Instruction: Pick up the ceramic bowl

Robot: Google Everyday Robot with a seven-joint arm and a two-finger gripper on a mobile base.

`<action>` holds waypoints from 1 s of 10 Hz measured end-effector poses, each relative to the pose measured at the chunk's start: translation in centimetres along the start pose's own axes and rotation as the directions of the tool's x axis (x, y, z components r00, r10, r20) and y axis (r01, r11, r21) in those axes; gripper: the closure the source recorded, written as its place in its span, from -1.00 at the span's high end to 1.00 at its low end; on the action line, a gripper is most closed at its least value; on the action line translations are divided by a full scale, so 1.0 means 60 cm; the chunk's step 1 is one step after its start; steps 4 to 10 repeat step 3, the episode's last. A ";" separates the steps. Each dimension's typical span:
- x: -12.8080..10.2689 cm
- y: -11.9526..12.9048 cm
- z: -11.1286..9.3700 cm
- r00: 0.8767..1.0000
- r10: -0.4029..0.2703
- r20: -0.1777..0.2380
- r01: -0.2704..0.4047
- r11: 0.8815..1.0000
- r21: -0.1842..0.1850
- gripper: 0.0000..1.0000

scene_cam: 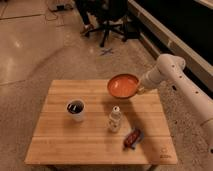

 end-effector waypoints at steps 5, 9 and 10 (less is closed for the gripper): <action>-0.003 -0.003 -0.010 1.000 -0.005 0.009 0.005 1.000 -0.002 -1.00; -0.003 -0.003 -0.010 1.000 -0.005 0.009 0.005 1.000 -0.002 -1.00; -0.003 -0.003 -0.010 1.000 -0.005 0.009 0.005 1.000 -0.002 -1.00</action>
